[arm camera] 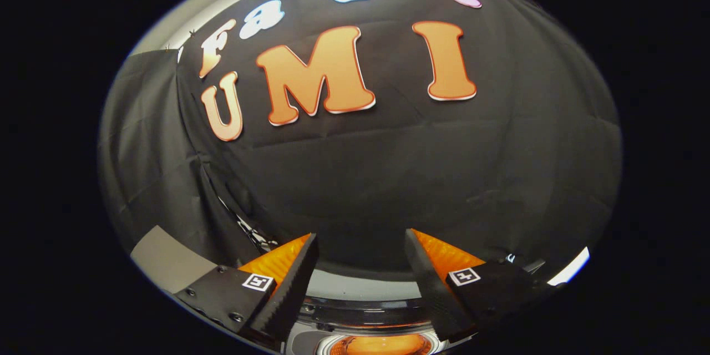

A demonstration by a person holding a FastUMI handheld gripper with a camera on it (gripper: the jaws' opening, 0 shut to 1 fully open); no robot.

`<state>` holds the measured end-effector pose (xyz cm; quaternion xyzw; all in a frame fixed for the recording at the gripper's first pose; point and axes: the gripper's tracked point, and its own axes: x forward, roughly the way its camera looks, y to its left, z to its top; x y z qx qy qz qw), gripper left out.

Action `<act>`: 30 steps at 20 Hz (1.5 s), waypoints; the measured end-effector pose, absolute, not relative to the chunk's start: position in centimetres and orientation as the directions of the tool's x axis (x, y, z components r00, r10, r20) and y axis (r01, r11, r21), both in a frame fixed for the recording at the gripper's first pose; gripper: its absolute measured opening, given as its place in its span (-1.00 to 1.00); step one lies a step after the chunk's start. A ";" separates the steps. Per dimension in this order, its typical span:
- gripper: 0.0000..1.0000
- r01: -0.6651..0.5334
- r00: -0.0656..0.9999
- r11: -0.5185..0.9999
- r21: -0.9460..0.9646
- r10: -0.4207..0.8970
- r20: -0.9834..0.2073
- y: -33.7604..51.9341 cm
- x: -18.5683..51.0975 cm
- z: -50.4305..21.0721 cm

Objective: Put the clothes into the washing machine and then close the washing machine lid.

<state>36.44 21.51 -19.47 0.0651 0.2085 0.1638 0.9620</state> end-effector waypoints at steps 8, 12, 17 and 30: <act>0.99 -0.308 0.844 0.949 0.073 0.307 -0.439 21.0 36.8 -23.2; 1.00 -0.307 0.845 0.949 0.077 0.308 -0.436 20.7 36.4 -23.9; 1.00 -0.300 0.870 0.951 0.069 0.303 -0.388 20.3 35.1 -23.4; 1.00 -0.294 0.880 0.952 0.084 0.304 -0.365 18.9 28.3 -23.5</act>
